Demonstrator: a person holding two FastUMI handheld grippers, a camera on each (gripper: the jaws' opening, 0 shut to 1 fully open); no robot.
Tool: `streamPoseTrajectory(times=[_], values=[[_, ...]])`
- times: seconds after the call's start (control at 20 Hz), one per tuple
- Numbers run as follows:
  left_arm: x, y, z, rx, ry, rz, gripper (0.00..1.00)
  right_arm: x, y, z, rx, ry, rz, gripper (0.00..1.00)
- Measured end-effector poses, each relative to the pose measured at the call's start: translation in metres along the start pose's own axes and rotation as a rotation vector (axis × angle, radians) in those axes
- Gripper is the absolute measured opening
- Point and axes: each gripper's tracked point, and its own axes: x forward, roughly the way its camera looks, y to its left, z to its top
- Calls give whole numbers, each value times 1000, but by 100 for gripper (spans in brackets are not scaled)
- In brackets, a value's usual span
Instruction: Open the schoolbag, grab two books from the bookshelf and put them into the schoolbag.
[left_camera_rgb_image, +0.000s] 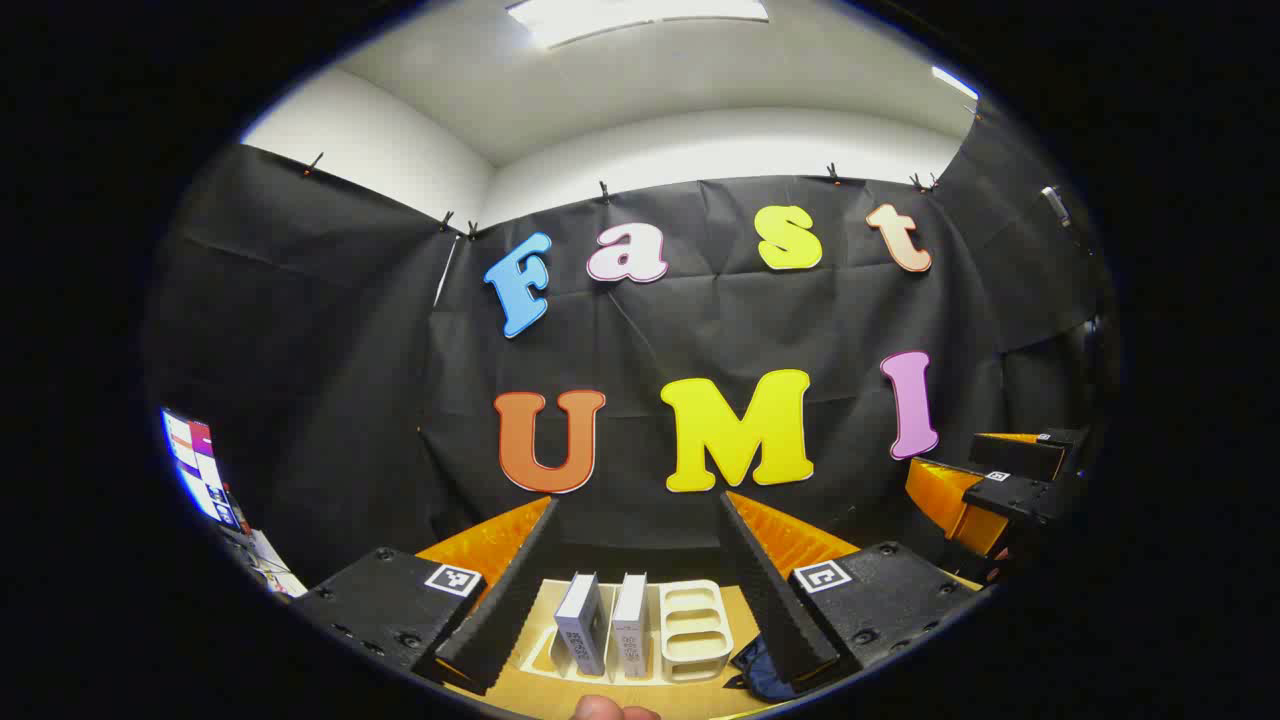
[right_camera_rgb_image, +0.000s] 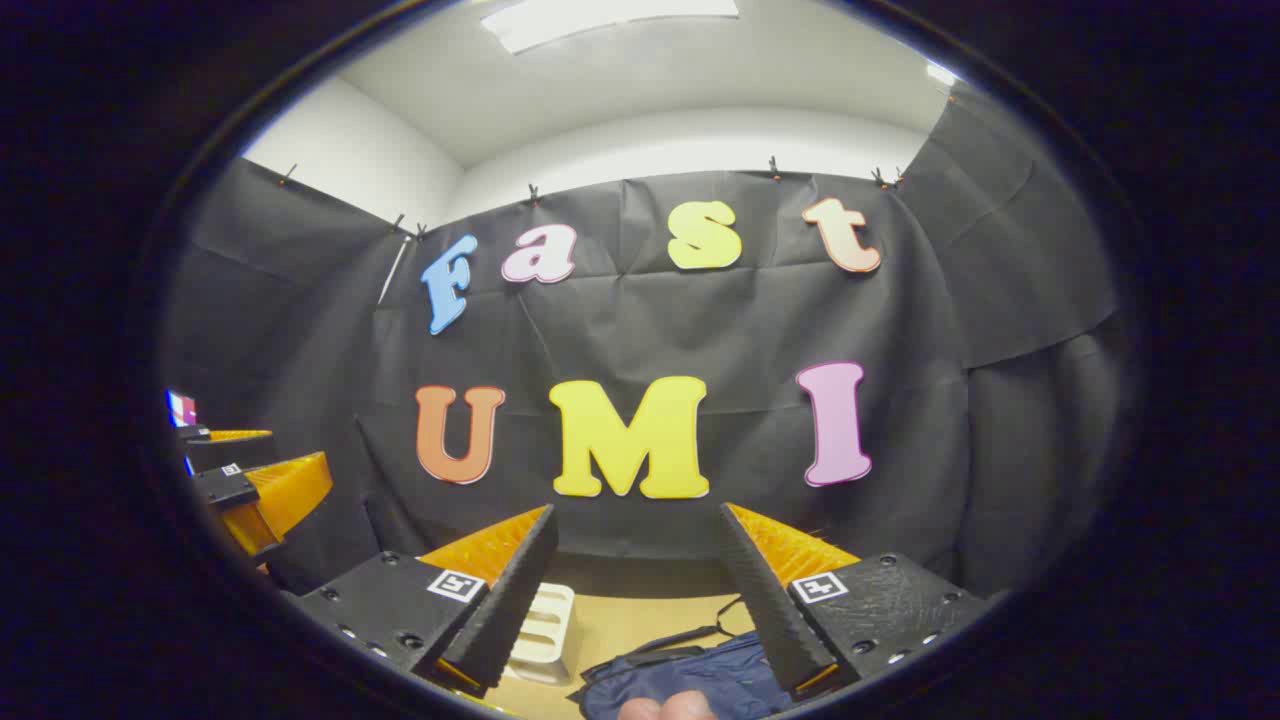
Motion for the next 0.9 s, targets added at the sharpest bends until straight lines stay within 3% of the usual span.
streamPoseTrajectory(times=[0.9], values=[[-9,5,-9,4,33,49,97,7,2,-6,12,21,27,95]])
